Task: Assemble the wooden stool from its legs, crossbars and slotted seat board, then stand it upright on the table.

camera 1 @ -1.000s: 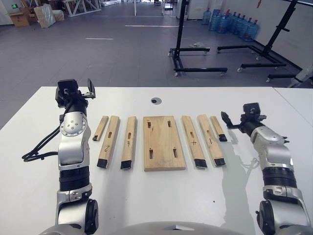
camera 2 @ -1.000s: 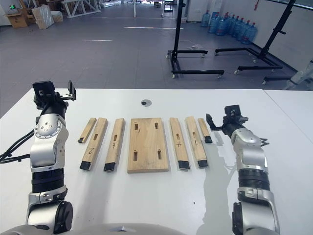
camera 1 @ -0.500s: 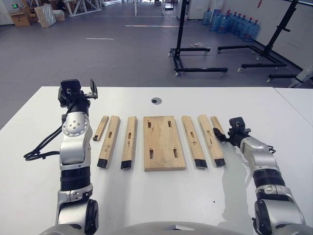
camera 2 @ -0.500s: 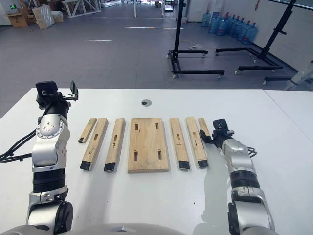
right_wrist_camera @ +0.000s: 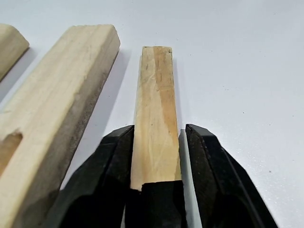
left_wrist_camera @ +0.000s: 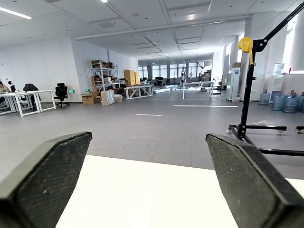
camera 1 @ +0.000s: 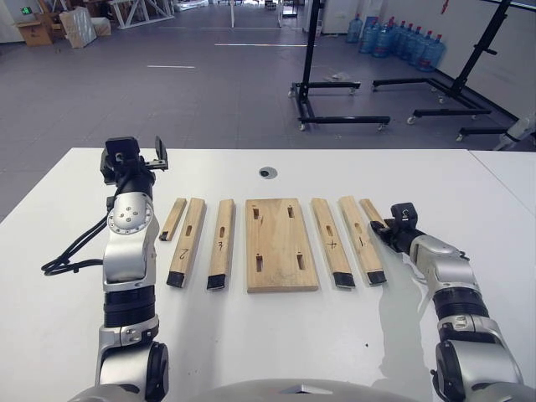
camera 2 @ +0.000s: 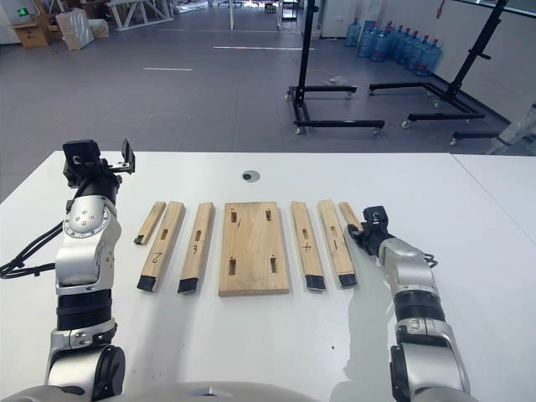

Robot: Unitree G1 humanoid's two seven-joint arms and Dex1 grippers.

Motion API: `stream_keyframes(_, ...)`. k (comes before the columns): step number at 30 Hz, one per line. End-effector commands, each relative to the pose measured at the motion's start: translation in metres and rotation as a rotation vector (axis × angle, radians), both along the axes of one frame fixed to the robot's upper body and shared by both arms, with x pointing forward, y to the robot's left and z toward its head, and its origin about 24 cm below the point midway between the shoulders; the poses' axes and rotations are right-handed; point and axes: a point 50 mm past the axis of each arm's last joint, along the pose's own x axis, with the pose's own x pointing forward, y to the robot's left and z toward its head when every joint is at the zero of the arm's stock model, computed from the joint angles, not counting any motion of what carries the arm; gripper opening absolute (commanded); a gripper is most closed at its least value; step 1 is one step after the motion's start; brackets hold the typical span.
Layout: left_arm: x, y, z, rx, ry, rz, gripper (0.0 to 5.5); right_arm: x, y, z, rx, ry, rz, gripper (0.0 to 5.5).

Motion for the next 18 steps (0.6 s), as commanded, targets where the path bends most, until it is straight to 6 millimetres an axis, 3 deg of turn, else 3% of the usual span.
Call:
stream_keyframes(1,0.001,-0.001,0.001,0.008,-0.001,-0.003,4.44,-0.007,-0.001,-0.012,0.004,0.07,-0.028,1.29)
stream_keyframes(9,0.002,-0.001,0.003,0.018,0.001,-0.013,4.44,-0.005,0.005,-0.007,0.01,0.013,-0.03,1.28)
stream_keyframes(18,0.005,0.001,0.008,0.0,-0.008,-0.04,4.44,0.01,-0.012,0.037,0.042,-0.233,-0.155,1.28)
